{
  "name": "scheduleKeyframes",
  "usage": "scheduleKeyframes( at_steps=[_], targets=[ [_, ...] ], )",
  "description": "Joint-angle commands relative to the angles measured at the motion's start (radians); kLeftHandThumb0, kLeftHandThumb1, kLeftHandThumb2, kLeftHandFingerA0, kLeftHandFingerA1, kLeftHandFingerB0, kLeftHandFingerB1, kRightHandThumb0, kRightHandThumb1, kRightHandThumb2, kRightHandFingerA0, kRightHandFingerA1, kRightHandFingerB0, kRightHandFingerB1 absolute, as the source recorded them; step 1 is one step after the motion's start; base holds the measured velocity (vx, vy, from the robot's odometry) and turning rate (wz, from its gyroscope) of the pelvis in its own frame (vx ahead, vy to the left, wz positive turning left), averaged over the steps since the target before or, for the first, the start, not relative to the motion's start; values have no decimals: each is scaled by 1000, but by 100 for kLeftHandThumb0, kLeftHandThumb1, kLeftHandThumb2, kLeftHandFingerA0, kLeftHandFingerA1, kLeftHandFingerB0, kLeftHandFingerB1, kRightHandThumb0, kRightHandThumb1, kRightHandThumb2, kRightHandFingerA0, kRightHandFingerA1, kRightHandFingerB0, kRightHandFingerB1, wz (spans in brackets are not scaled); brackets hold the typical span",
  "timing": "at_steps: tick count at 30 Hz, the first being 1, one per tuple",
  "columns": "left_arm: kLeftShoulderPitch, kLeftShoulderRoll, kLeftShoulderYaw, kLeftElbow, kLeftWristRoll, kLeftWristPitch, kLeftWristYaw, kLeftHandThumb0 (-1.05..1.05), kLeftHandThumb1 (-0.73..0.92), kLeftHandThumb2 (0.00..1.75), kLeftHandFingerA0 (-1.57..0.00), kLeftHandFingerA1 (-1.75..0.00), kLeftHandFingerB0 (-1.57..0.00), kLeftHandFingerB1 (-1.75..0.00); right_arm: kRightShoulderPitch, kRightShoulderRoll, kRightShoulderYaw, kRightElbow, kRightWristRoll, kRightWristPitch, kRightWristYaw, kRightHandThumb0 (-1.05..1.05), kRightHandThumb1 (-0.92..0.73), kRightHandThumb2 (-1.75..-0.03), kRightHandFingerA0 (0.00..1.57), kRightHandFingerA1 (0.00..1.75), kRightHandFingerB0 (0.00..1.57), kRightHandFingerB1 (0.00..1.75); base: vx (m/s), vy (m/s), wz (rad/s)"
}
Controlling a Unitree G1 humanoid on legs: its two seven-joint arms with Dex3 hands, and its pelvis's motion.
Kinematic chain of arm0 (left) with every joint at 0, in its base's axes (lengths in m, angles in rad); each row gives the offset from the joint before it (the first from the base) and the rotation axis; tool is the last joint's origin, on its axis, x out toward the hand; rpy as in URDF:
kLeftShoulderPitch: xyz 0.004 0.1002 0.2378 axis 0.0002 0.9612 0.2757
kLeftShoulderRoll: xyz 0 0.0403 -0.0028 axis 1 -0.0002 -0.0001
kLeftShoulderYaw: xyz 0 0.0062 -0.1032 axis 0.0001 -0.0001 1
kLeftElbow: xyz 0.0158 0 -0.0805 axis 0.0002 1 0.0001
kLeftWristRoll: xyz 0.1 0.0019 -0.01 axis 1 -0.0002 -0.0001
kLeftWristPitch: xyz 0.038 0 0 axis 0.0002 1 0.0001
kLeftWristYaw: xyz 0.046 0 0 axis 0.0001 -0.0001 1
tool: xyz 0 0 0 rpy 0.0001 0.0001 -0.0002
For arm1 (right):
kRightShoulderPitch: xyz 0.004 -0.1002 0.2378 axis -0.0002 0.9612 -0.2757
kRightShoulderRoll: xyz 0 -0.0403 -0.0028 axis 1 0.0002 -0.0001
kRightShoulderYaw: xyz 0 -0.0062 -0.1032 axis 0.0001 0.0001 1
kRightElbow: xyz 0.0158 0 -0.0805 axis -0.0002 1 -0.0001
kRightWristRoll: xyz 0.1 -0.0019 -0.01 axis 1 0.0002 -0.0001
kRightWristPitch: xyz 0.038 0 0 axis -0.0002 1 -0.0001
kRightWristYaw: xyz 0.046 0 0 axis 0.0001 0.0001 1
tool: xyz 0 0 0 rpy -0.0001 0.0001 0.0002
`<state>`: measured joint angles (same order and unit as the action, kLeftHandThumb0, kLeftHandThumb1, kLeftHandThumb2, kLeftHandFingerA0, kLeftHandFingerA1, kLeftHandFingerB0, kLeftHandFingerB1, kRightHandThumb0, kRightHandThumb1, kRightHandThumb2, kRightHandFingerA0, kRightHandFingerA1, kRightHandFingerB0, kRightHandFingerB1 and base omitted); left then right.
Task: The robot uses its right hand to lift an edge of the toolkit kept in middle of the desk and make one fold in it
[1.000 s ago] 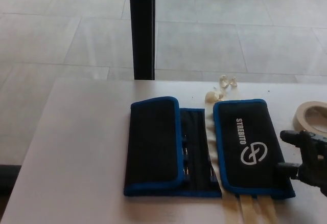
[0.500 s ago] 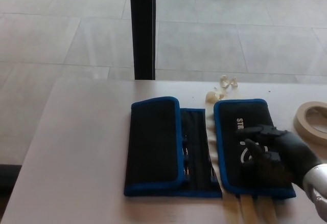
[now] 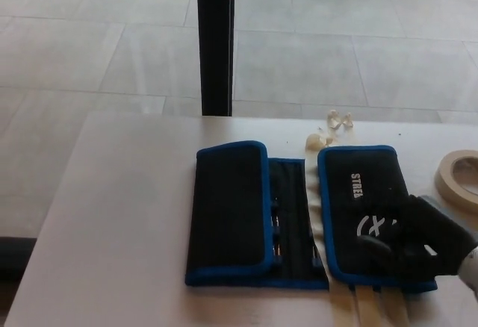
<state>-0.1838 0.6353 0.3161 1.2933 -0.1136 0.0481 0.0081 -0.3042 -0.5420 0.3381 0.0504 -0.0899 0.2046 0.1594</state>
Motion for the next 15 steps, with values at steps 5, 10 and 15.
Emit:
scheduleKeyframes(
  at_steps=[5, 10, 15],
  targets=[
    [6, 27, -5, -1, 15, 9, -4, -60, 75, 62, -66, -75, -52, -55, 27, -60, -254, -73, 84, -39, 131, -50, -76, -63, 59, 68, 42, 41, 0, 0, 0],
    [12, 30, -3, -7, 13, 11, -5, -61, 75, 61, -66, -73, -48, -52, 5, -88, -561, -127, 236, 60, 123, -47, -71, -61, 63, 49, 45, 41, 0, 0, 0],
    [8, 26, 6, 2, 7, 10, 3, -60, 74, 61, -67, -76, -52, -55, 24, -102, -757, -41, 273, 85, 92, -44, -73, -62, 64, 48, 45, 39, 0, 0, 0]
  ],
)
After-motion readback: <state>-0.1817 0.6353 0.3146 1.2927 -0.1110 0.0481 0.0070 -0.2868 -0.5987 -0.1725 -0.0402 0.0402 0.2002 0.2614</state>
